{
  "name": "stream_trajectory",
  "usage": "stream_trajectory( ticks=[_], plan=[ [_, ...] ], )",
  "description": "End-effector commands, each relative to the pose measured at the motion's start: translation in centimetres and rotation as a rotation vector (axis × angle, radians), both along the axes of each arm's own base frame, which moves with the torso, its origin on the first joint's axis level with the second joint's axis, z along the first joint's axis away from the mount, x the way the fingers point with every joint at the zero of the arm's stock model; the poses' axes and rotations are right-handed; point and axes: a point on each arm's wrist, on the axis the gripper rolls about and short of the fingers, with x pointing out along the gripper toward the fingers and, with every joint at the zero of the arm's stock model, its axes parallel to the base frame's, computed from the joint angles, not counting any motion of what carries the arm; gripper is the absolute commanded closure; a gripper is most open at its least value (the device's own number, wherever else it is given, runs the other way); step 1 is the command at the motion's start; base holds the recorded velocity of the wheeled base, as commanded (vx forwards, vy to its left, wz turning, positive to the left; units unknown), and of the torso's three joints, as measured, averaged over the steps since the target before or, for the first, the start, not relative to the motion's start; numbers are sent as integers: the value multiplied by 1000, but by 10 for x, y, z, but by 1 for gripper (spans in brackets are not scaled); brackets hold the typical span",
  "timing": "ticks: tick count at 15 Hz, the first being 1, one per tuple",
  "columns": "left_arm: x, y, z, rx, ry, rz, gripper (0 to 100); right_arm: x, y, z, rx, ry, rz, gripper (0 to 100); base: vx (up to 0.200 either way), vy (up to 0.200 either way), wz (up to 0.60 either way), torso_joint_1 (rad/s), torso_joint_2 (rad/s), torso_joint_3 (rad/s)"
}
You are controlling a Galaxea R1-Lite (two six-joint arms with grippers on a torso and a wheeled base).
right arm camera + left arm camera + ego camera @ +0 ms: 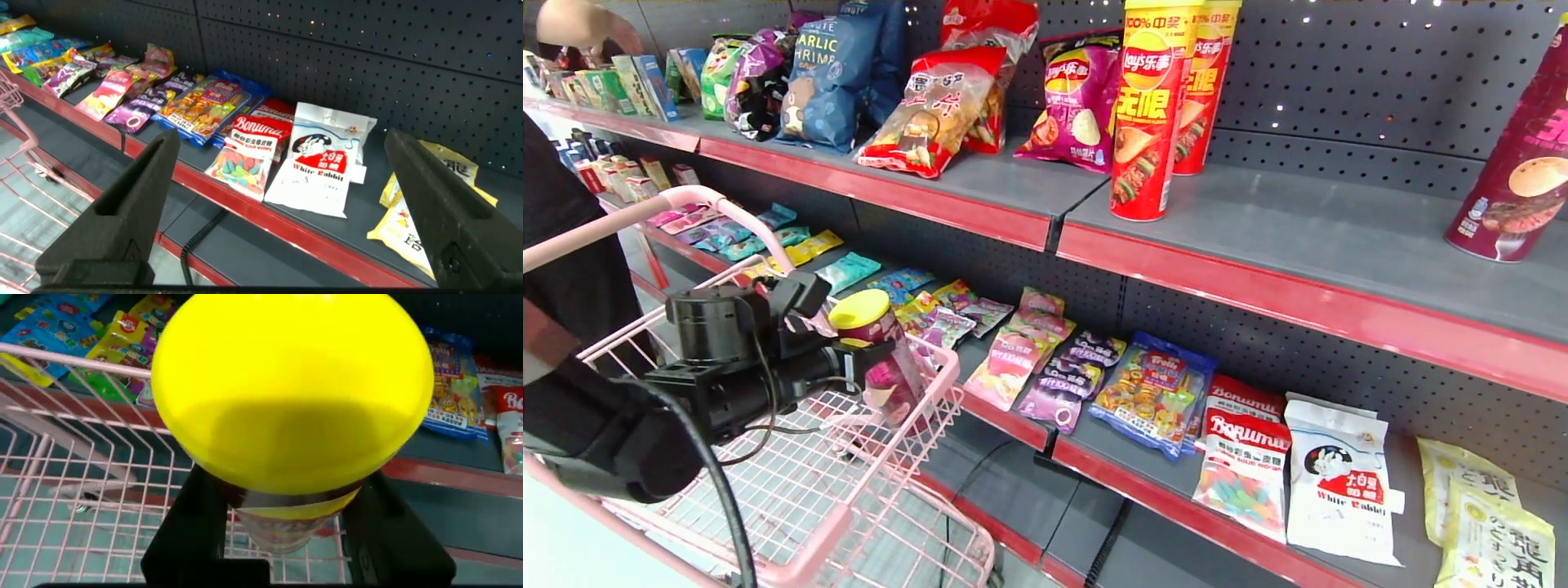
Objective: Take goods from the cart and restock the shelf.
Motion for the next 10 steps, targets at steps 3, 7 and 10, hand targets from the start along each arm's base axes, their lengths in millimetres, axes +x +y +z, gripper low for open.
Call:
stream_trajectory(
  ticks=[3,7,10],
  plan=[
    [-60,23,103,-24,-183,68,100,0,0,0,1,3,0,0,0,0,0,0,0,0],
    [-126,26,142,-59,-203,87,100,0,0,0,1,3,0,0,0,0,0,0,0,0],
    [-171,30,156,-60,-239,108,100,0,0,0,1,1,0,0,0,0,0,0,0,0]
  ],
)
